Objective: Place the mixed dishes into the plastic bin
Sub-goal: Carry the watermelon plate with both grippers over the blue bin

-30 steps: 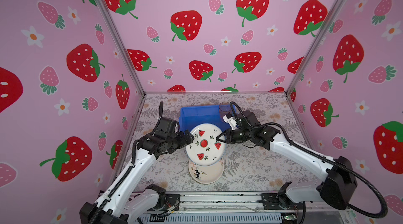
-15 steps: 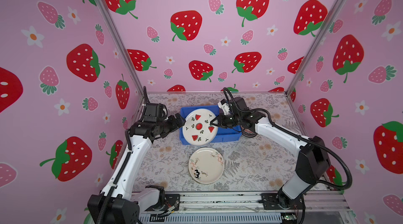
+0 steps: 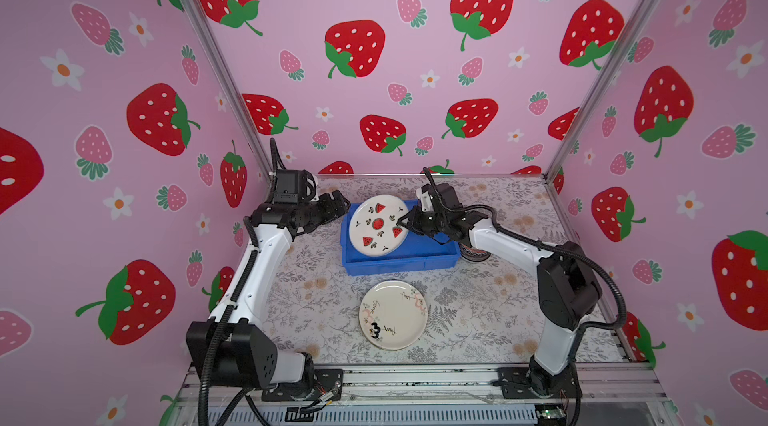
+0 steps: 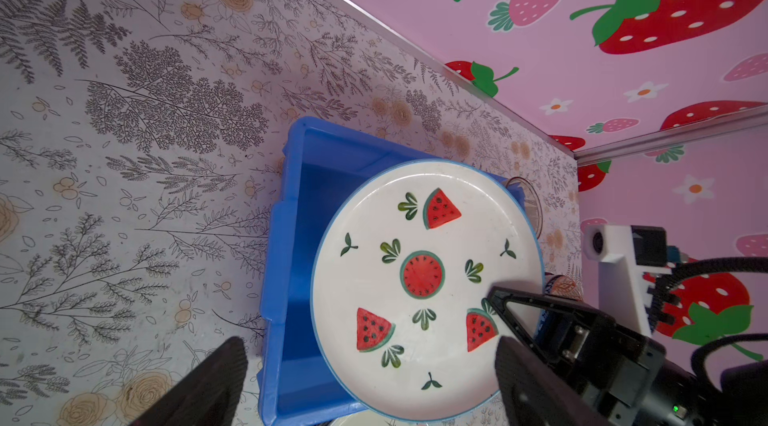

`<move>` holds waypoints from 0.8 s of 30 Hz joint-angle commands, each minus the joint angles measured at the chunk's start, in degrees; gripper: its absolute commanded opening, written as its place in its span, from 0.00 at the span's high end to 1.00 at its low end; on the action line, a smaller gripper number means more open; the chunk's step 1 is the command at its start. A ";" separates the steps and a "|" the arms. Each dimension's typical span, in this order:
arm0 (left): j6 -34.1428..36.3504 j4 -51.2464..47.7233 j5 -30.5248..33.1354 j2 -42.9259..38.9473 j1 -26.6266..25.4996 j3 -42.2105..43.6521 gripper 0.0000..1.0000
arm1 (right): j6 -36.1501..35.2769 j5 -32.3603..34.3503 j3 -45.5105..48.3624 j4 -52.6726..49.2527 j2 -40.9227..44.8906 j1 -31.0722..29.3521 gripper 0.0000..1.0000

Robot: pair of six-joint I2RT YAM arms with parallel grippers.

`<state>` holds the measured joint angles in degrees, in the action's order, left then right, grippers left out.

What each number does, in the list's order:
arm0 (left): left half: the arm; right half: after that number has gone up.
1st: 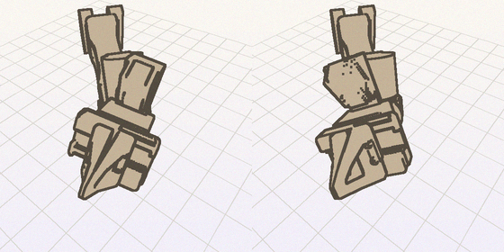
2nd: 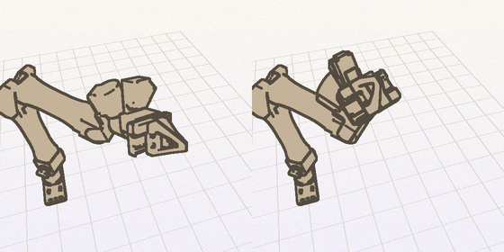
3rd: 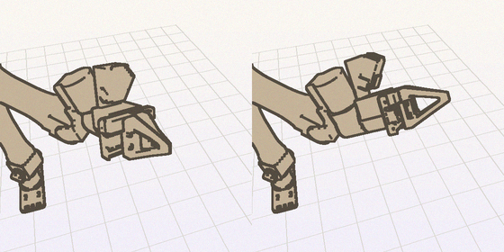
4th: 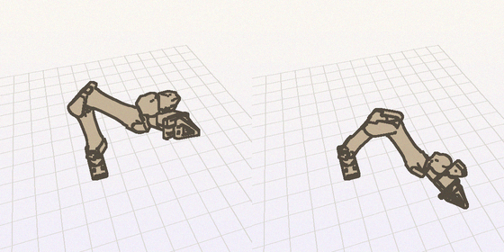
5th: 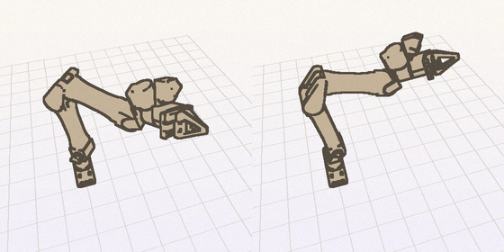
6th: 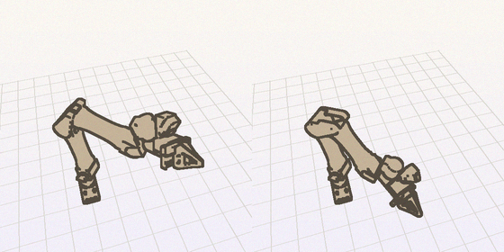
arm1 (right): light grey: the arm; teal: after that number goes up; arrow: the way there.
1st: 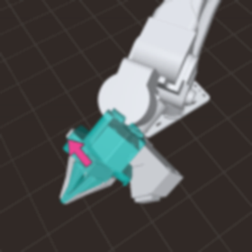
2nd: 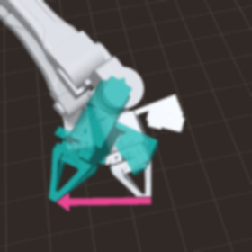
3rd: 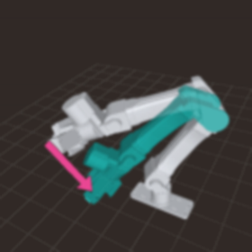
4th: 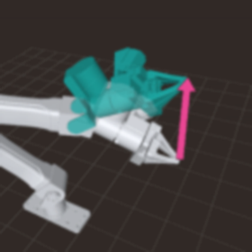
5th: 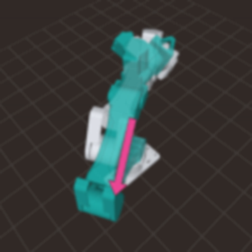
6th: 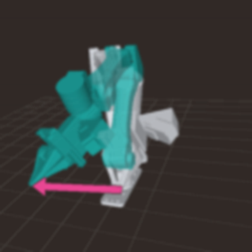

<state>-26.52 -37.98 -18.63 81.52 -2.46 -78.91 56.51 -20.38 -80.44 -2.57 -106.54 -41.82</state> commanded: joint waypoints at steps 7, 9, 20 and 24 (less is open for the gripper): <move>2.08 7.45 -2.64 4.74 0.68 -1.26 0.04 | 3.82 3.11 -3.06 8.28 -1.44 0.17 0.98; 1.46 8.29 -3.53 4.79 1.16 -0.05 0.04 | 4.05 3.16 -2.92 8.47 -1.87 0.01 0.98; 1.19 7.75 -3.91 5.22 1.77 1.75 0.04 | 4.83 2.45 -1.87 8.89 -2.97 -1.14 0.98; 1.06 7.74 -3.16 5.55 1.76 2.36 0.04 | 4.73 2.28 -1.43 8.90 -2.95 -1.39 0.98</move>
<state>-25.71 -30.41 -21.63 86.72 -0.91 -77.41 59.55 -16.93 -80.47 -0.47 -110.74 -42.81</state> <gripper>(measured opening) 0.960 0.134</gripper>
